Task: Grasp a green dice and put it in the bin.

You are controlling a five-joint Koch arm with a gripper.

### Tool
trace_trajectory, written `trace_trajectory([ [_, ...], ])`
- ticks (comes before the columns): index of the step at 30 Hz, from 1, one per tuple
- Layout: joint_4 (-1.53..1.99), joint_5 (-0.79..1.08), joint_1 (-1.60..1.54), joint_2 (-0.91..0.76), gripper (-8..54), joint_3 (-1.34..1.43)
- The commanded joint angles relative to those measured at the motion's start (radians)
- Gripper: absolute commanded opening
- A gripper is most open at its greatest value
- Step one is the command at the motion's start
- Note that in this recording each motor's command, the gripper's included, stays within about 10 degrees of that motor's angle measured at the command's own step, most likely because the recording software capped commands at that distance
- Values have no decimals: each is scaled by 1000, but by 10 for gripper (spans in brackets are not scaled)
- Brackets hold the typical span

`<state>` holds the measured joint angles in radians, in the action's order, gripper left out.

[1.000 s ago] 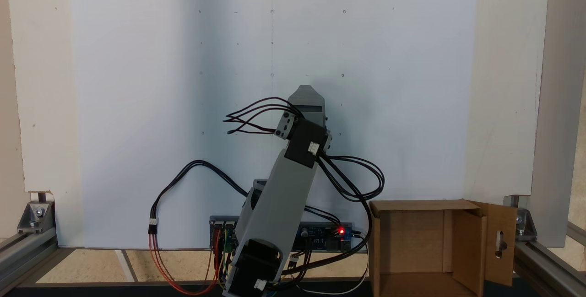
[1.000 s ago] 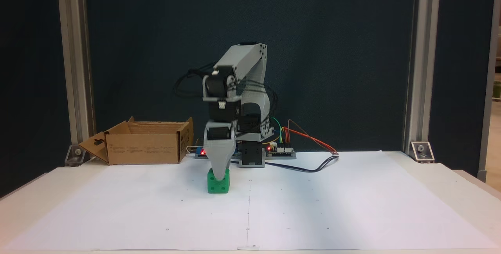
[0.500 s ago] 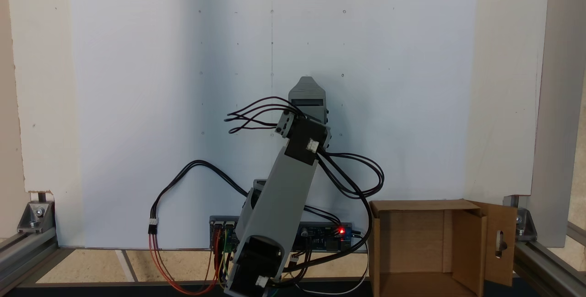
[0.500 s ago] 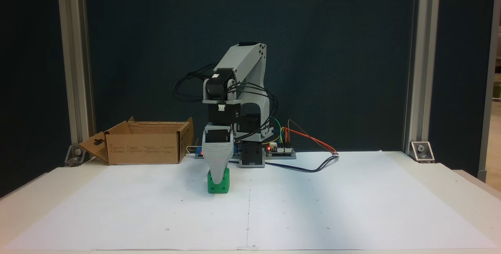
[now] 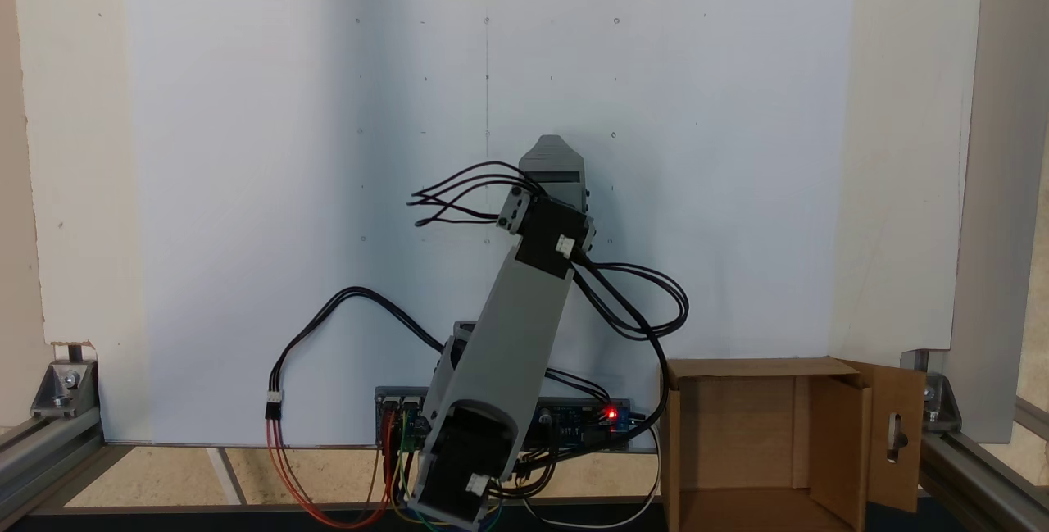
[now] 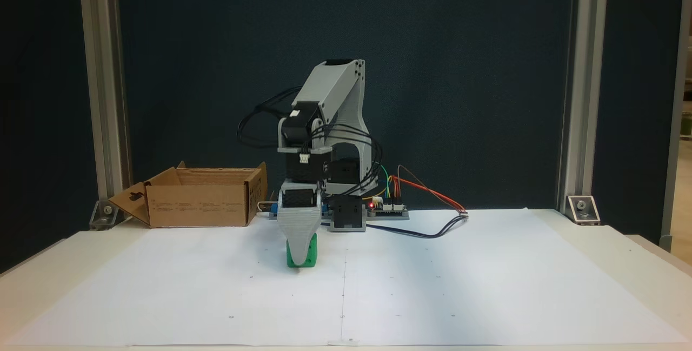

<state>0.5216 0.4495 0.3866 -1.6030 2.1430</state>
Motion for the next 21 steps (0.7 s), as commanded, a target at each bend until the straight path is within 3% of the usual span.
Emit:
trace_trajectory([
  [1, -11, 67, 2, 5, 420, -17],
  [19, -44, 74, 17, 20, 396, -18],
  [21, -44, 75, 17, 20, 364, -17],
])
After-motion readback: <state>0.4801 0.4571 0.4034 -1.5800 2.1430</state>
